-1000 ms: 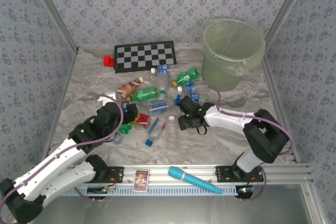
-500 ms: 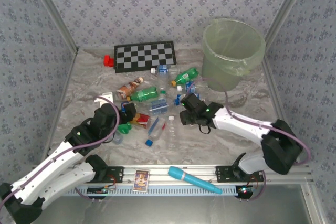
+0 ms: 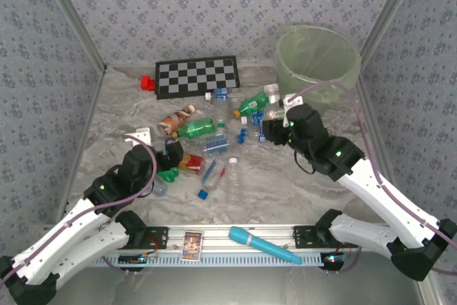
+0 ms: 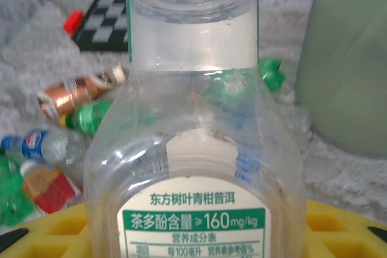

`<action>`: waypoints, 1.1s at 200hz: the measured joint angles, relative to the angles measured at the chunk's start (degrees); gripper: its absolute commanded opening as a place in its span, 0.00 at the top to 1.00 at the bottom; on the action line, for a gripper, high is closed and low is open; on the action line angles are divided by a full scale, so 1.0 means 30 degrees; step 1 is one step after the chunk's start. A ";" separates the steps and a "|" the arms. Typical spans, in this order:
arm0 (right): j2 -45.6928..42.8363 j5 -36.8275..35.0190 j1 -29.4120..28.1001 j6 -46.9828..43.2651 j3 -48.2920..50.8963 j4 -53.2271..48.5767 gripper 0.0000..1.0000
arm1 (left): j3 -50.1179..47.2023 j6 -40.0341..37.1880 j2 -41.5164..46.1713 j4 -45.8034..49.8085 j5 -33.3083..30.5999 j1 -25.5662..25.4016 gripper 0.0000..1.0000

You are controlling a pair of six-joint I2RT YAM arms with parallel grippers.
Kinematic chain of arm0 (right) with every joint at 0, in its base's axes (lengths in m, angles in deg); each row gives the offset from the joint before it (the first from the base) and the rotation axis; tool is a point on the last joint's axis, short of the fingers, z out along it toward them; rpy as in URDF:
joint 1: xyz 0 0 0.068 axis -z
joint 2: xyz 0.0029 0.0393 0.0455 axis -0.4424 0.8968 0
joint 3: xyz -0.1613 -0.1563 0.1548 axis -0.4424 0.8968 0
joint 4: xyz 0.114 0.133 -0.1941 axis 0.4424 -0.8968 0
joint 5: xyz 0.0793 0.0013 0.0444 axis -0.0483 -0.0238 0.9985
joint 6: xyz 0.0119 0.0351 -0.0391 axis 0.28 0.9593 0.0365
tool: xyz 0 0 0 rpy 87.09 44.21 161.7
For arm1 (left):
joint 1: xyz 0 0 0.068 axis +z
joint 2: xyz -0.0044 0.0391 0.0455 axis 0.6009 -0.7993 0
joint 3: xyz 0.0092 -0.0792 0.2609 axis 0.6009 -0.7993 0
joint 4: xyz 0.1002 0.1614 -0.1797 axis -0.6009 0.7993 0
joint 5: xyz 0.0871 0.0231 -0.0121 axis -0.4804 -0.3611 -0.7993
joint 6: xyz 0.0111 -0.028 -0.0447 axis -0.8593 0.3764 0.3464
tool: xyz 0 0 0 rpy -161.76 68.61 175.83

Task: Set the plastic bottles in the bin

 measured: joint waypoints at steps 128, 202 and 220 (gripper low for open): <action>0.9209 0.3942 1.0695 0.0109 -1.2101 -0.2477 0.48 | 0.0022 -0.0889 0.0889 -0.0022 0.2084 0.0000 0.00; 1.4003 0.4430 1.1591 0.0102 -1.6429 -0.4874 0.47 | 0.0350 -0.1027 0.2186 0.0627 0.2521 -0.0007 0.00; 1.4491 0.4437 1.1591 0.0102 -1.6436 -0.5289 0.47 | 0.0393 -0.1027 0.2455 0.0874 0.2514 -0.0007 0.00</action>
